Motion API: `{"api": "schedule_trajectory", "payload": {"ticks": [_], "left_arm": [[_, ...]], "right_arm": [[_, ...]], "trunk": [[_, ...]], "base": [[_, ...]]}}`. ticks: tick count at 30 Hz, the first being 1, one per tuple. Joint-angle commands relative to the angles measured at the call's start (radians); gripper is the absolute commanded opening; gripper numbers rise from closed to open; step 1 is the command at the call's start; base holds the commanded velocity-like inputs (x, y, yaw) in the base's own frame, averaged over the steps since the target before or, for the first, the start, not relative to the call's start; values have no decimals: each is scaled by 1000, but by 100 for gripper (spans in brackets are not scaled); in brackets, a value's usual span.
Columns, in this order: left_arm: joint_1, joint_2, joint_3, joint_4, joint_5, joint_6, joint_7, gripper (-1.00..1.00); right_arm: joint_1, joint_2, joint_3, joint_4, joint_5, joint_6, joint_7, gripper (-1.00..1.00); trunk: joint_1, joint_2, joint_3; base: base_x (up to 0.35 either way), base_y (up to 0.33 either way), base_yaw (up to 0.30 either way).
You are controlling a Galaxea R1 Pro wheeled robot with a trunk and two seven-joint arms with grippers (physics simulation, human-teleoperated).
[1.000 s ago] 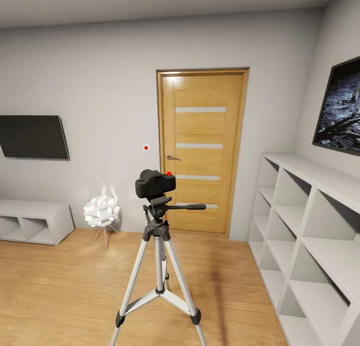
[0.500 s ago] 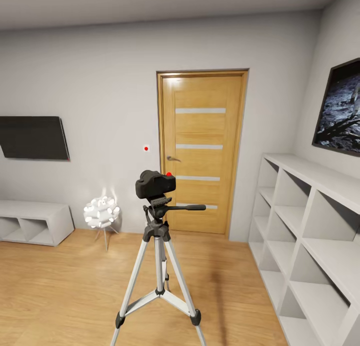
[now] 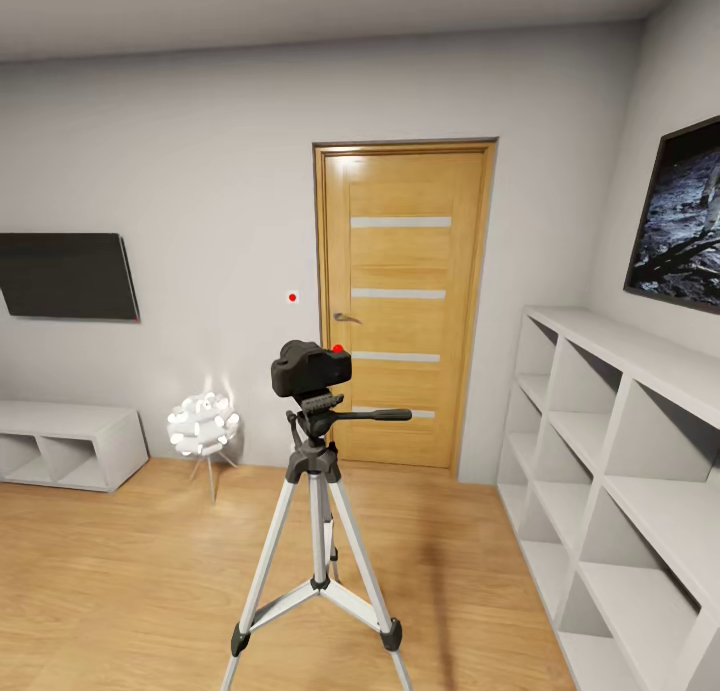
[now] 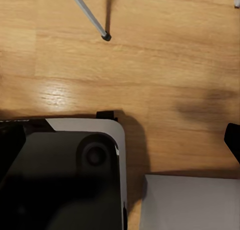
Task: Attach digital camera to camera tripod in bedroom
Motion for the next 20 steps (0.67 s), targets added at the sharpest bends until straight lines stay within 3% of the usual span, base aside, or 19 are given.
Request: {"api": "schedule_trajectory", "payload": {"ticks": [1,20], "left_arm": [[0,1,-8,-3,7,-2,6,100],[0,1,-8,-3,7,-2,7,100]], "right_arm": [[-1,0,8,2,-10,-5,3,100],[-1,3,7,1,-11,-5,3,100]], "trunk": [[0,-1,0],[0,-1,0]], "base": [[0,0,0],[0,0,0]]}}
